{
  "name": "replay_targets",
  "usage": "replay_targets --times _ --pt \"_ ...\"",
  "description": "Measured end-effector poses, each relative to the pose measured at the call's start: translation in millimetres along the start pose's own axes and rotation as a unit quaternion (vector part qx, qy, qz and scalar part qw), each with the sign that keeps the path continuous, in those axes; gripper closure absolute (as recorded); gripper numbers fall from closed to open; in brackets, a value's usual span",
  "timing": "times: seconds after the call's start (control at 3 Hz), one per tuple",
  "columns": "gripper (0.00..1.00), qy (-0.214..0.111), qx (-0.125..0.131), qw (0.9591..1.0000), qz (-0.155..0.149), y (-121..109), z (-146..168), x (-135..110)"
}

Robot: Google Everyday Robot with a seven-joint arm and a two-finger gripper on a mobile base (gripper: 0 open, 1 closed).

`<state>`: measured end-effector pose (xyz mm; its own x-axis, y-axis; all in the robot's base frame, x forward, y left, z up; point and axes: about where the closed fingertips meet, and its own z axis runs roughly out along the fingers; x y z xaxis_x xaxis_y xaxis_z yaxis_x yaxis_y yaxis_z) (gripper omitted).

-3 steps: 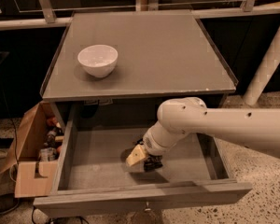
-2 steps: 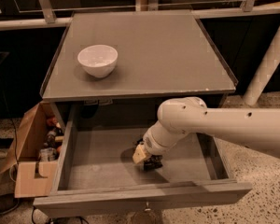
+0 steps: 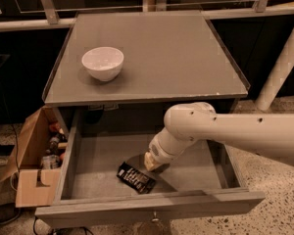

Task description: Pick rxbar chocolate from top drawer and place on counter

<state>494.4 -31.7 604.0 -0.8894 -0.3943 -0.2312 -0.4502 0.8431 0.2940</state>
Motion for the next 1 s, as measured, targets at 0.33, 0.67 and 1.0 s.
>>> replay_targets --times 0.33,0.67,1.0 --pt "1.00 0.000 0.000 1.0000 0.000 0.0 0.0 0.0" --pt "1.00 0.000 0.000 1.0000 0.000 0.0 0.0 0.0" --pt "0.81 0.000 0.000 1.0000 0.000 0.0 0.0 0.0"
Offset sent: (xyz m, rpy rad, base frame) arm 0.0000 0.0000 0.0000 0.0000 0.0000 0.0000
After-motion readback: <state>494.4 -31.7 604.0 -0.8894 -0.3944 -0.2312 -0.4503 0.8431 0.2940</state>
